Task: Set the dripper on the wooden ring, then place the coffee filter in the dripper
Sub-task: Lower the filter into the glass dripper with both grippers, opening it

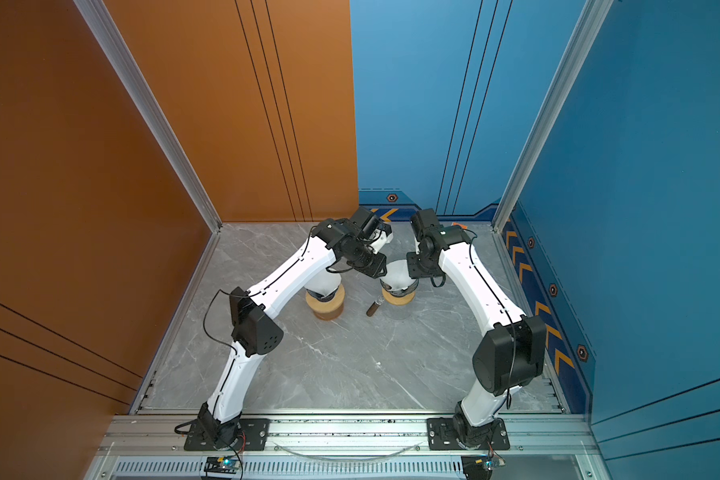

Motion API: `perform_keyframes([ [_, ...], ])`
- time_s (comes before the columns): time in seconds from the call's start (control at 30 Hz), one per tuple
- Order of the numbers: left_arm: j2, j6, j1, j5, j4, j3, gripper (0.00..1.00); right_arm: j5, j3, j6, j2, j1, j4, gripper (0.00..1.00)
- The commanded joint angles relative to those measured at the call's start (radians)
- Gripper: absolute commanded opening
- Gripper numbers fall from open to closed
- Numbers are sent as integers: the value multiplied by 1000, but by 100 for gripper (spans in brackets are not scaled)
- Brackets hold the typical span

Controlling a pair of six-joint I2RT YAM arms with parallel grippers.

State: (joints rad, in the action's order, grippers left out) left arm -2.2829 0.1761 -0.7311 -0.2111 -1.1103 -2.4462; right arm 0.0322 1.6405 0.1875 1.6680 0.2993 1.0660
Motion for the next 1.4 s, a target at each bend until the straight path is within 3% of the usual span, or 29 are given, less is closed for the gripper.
perform_keyframes([
  [0.0, 30, -5, 2, -34, -2, -12, 35, -77, -6, 16, -25, 7, 22, 50],
  [0.33, 17, -4, 2, -44, -3, 11, 39, -66, -82, 45, -37, 15, 23, 59],
  [0.73, 34, -32, 12, -14, -4, 56, 40, 5, -92, 23, -28, 5, 25, 59],
  [1.37, 3, -24, 13, -63, -2, 8, 46, -40, -117, 26, 31, 2, -17, 59],
])
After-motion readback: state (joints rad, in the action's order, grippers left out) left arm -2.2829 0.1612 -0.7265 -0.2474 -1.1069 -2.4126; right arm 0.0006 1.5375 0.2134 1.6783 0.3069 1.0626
